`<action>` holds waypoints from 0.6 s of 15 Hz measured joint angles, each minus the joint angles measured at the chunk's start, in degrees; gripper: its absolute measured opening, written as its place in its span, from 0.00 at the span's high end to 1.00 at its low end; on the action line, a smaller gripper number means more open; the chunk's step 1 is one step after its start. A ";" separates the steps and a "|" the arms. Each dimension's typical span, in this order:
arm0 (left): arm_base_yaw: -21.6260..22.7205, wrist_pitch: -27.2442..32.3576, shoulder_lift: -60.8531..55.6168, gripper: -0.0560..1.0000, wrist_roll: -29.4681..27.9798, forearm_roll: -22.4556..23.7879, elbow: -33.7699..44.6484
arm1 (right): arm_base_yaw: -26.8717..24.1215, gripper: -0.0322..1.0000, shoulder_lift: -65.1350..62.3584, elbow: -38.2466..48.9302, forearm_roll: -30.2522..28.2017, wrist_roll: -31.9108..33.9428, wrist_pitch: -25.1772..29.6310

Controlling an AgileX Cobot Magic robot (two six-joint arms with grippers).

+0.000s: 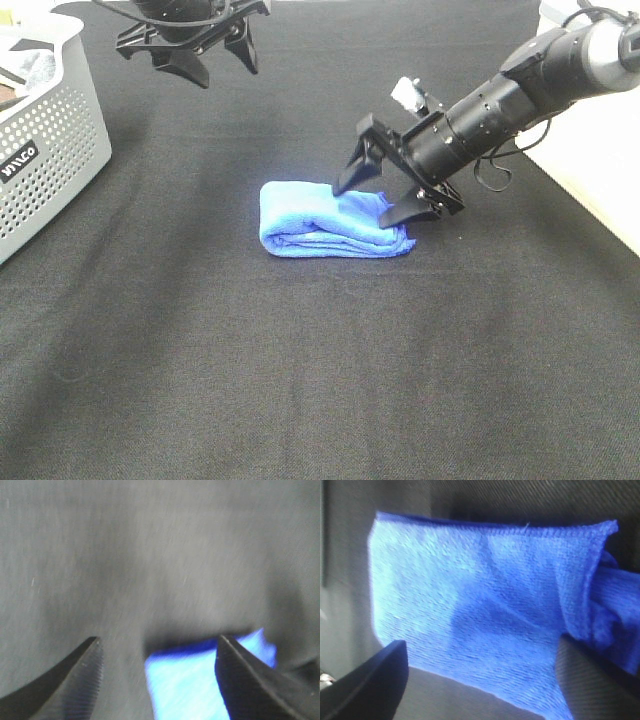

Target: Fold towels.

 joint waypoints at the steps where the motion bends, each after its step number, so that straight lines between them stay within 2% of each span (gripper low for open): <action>1: 0.00 1.43 -0.29 0.36 0.57 0.57 0.00 | -0.06 0.23 -0.74 0.00 -2.86 1.60 0.11; 4: 0.00 7.33 -2.64 0.36 1.32 2.86 0.00 | -0.52 0.23 -7.33 0.00 -14.44 7.62 0.57; 6: -0.06 10.37 -5.96 0.36 1.32 5.39 0.00 | -0.52 0.23 -14.61 0.00 -19.60 10.71 3.50; 9: -1.32 10.43 -11.75 0.36 2.23 8.88 2.23 | -0.46 0.23 -22.46 0.00 -23.15 13.46 9.11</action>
